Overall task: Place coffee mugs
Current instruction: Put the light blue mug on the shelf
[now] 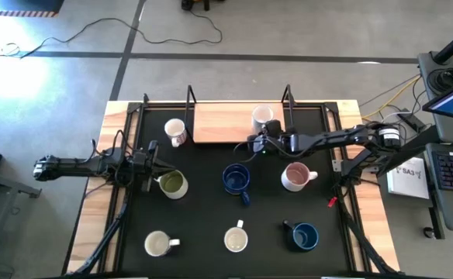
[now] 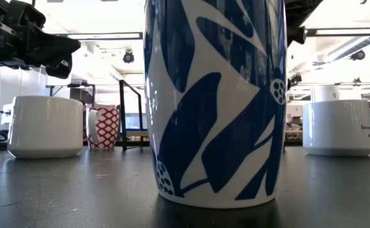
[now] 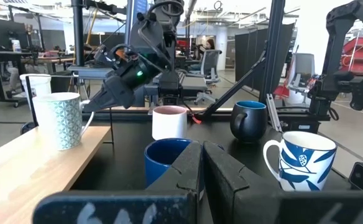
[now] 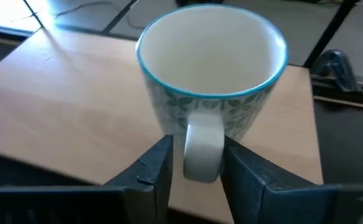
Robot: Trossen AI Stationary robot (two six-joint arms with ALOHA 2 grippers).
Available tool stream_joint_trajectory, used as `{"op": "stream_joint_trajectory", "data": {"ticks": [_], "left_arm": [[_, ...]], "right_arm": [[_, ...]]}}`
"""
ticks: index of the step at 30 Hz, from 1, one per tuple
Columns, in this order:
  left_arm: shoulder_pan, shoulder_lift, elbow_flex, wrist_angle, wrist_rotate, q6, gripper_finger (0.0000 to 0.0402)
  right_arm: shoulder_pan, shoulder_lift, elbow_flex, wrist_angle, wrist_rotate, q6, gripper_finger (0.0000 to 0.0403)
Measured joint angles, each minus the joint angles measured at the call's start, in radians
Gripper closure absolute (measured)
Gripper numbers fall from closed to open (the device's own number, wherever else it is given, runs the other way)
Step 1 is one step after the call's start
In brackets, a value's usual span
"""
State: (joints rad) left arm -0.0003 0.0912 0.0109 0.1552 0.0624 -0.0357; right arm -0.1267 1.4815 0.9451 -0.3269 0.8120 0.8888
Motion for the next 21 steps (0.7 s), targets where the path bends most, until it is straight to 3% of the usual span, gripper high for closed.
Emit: {"op": "stream_joint_trajectory", "data": {"ticks": [6, 14, 21], "left_arm": [[0.0, 0.0, 0.0, 0.0, 0.0, 0.0, 0.0402], [0.0, 0.0, 0.0, 0.0, 0.0, 0.0, 0.0402], [0.0, 0.0, 0.0, 0.0, 0.0, 0.0, 0.0402]], "right_arm": [[0.0, -0.071, 0.009, -0.042, -0.101, -0.029, 0.0266], [-0.001, -0.175, 0.068, -0.135, -0.149, -0.106, 0.0259], [-0.082, -0.206, 0.193, -0.264, -0.389, -0.117, 0.0259]]}}
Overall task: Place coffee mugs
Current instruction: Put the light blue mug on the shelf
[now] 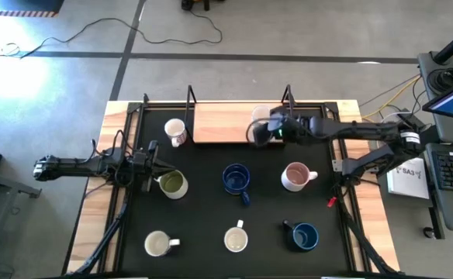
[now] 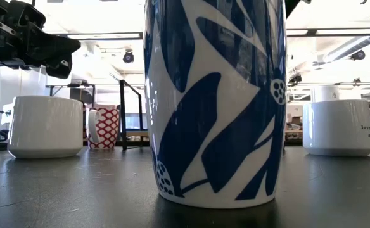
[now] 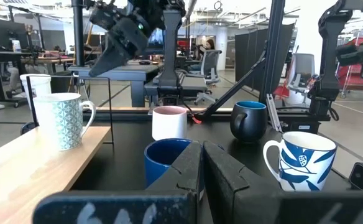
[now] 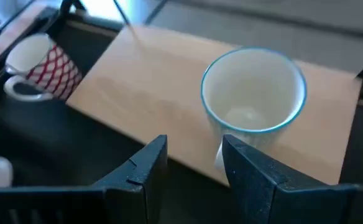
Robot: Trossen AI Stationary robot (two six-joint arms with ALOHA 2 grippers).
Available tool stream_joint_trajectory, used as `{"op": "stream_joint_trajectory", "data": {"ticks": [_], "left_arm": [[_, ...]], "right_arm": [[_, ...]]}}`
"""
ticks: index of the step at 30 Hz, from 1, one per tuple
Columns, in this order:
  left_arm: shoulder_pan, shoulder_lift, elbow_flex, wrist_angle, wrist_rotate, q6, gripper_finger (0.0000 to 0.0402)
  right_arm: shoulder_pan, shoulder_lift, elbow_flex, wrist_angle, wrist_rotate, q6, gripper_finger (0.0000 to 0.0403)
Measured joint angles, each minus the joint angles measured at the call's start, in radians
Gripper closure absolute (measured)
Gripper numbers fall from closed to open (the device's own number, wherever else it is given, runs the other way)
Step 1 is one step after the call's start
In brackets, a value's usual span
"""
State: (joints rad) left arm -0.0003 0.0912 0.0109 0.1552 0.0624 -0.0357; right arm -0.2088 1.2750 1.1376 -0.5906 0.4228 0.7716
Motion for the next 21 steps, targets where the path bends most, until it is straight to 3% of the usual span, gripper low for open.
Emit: {"op": "stream_joint_trajectory", "data": {"ticks": [9, 21], "left_arm": [[0.0, 0.0, 0.0, 0.0, 0.0, 0.0, 0.0402], [0.0, 0.0, 0.0, 0.0, 0.0, 0.0, 0.0402]], "right_arm": [[-0.071, 0.088, 0.222, -0.275, -0.031, -0.096, 0.0258], [-0.104, 0.262, 0.316, -0.307, -0.075, -0.215, 0.0257]]}}
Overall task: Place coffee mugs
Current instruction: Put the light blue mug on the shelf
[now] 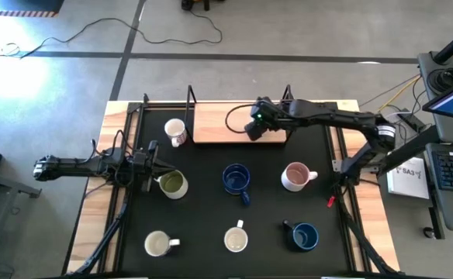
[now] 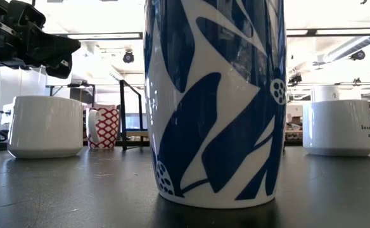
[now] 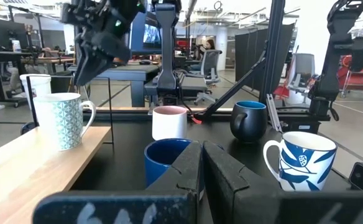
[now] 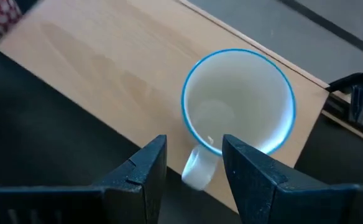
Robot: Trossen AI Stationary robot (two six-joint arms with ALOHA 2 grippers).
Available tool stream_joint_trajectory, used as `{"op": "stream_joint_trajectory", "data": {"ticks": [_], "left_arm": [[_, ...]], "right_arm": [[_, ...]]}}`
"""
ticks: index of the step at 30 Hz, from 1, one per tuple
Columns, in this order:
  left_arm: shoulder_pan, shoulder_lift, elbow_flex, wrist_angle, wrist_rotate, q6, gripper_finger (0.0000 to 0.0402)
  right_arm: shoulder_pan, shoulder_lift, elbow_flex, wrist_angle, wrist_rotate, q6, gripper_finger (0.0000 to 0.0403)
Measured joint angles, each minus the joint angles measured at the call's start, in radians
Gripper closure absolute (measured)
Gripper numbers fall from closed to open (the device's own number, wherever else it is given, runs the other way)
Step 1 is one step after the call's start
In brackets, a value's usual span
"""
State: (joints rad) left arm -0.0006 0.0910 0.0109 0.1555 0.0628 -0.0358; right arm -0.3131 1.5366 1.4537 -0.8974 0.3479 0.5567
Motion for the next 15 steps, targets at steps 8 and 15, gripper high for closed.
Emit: {"op": "stream_joint_trajectory", "data": {"ticks": [8, 15], "left_arm": [[0.0, 0.0, 0.0, 0.0, 0.0, 0.0, 0.0402], [0.0, 0.0, 0.0, 0.0, 0.0, 0.0, 0.0402]], "right_arm": [[-0.05, 0.073, 0.017, 0.004, -0.037, -0.034, 0.0257], [-0.057, 0.097, 0.017, 0.02, -0.042, -0.047, 0.0266]]}}
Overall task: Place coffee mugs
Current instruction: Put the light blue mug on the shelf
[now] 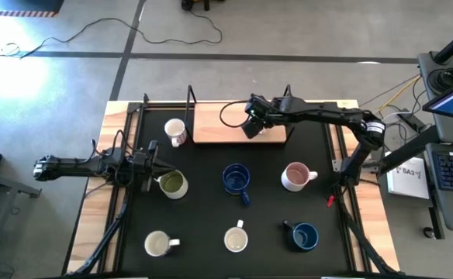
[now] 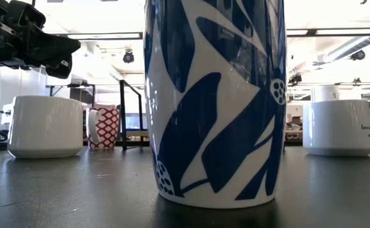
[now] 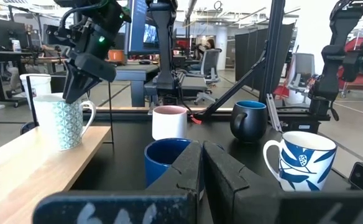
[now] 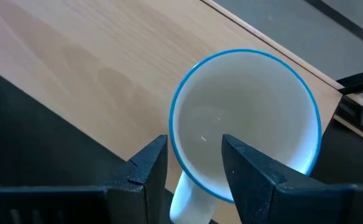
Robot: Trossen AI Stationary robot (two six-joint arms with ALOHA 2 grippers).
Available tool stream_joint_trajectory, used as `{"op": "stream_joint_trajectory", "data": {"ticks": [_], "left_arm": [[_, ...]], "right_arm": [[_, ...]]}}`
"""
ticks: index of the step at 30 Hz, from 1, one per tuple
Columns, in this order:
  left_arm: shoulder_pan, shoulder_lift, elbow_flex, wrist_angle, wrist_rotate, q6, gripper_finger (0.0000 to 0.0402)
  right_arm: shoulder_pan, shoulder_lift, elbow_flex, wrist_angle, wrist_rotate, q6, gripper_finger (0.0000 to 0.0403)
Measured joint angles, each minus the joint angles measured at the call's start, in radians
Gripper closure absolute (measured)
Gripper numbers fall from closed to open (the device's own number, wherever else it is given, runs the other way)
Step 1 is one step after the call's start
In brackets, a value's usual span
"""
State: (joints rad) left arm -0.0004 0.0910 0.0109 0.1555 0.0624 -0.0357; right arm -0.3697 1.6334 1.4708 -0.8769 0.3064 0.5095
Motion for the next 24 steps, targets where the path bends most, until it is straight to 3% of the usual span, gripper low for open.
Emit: {"op": "stream_joint_trajectory", "data": {"ticks": [15, 24], "left_arm": [[0.0, 0.0, 0.0, 0.0, 0.0, 0.0, 0.0402], [0.0, 0.0, 0.0, 0.0, 0.0, 0.0, 0.0402]], "right_arm": [[-0.011, 0.025, 0.0, 0.003, 0.0, -0.096, 0.0382], [-0.015, 0.021, 0.012, 0.002, -0.007, -0.275, 0.0391]]}}
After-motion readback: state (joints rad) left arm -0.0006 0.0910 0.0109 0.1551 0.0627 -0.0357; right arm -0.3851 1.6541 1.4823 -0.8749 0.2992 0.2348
